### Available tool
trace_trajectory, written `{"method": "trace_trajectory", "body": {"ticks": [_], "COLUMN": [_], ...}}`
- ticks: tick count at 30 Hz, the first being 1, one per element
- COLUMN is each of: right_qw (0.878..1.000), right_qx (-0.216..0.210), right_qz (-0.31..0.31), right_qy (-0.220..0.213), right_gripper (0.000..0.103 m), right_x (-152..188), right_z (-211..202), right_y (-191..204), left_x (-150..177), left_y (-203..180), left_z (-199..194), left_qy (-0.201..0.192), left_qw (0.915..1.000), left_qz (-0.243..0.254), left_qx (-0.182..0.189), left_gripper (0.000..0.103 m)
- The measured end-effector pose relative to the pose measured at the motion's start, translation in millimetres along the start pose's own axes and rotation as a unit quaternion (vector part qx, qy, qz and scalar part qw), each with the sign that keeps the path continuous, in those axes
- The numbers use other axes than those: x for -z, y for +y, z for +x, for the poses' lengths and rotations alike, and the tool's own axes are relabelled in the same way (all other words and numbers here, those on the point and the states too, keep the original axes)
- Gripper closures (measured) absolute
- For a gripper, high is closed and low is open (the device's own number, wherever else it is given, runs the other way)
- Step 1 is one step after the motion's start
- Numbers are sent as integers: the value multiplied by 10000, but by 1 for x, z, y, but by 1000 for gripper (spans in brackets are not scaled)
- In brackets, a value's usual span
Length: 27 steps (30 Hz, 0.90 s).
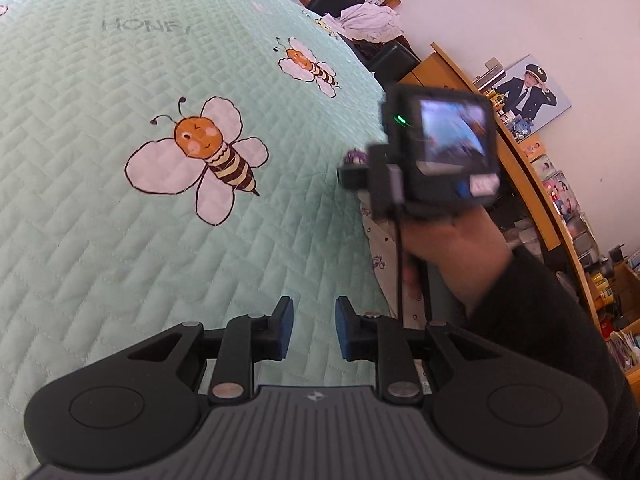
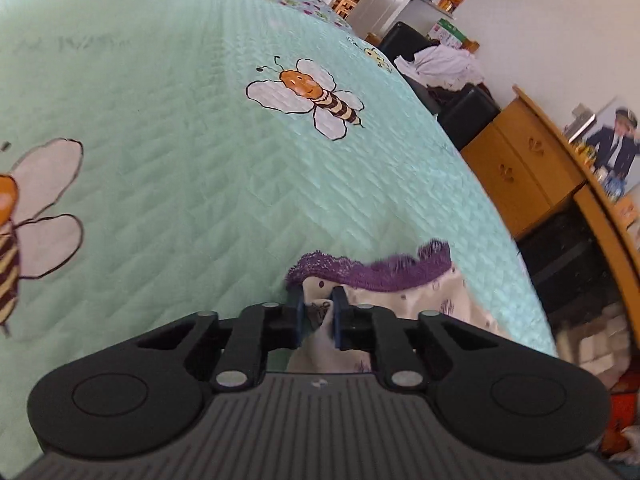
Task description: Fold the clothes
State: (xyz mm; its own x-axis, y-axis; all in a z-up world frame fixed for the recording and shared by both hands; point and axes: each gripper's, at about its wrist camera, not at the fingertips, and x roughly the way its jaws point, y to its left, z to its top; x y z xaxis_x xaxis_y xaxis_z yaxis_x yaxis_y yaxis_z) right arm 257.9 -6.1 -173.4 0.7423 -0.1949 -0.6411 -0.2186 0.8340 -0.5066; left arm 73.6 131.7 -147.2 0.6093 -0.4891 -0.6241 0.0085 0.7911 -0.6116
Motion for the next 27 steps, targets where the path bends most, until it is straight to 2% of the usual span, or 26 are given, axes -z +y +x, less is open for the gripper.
{"method": "trace_trajectory", "body": {"ticks": [2,4,6,7,8,10,12,15,18,19,20,24,25,26,27], "right_qw": [9999,9988,9942,9915,9893,9831,9727,9496,9166,9013,8847,8475,8427,8394,8357], "right_qx": [117,-18,-356,-551,-743,-1172,-1530,-1931,-2351,-2549,-2747,-3425,-3407,-3296,-3185], "right_qz": [-18,485,997,1156,1197,1227,1425,2088,3028,3358,3673,4051,4154,4299,4443], "right_qy": [48,-117,-198,-251,-367,-689,-1009,-1317,-1138,-993,-834,176,353,442,530], "right_gripper": [98,99,84,63,57,58,58,58,58,59,66,70,81,103,103], "right_x": [-8,-20,-26,-26,-22,-11,2,22,40,46,53,64,67,71,75], "right_z": [9,12,13,10,4,-12,-32,-57,-47,-36,-23,45,62,76,90], "right_y": [3,-12,-26,-30,-30,-28,-36,-71,-129,-151,-170,-209,-214,-220,-227], "left_x": [2,5,7,8,8,9,11,14,14,12,11,5,4,5,6], "left_y": [1,0,-2,-4,-7,-12,-20,-35,-54,-61,-68,-101,-108,-114,-119], "left_z": [-1,-1,1,2,4,7,9,12,19,24,30,62,73,83,92], "left_qy": [-1,38,98,122,140,175,210,257,298,318,343,476,545,621,693], "left_qw": [10000,10000,9999,9999,9998,9998,9995,9984,9963,9955,9945,9888,9875,9861,9848], "left_qz": [-24,-17,17,37,58,114,226,478,761,834,916,1285,1352,1416,1469], "left_qx": [-28,-62,-93,-99,-96,-77,-8,128,250,313,375,591,604,610,609], "left_gripper": [80,80,80,80,79,79,79,78,71,71,71,71,71,71,71]}}
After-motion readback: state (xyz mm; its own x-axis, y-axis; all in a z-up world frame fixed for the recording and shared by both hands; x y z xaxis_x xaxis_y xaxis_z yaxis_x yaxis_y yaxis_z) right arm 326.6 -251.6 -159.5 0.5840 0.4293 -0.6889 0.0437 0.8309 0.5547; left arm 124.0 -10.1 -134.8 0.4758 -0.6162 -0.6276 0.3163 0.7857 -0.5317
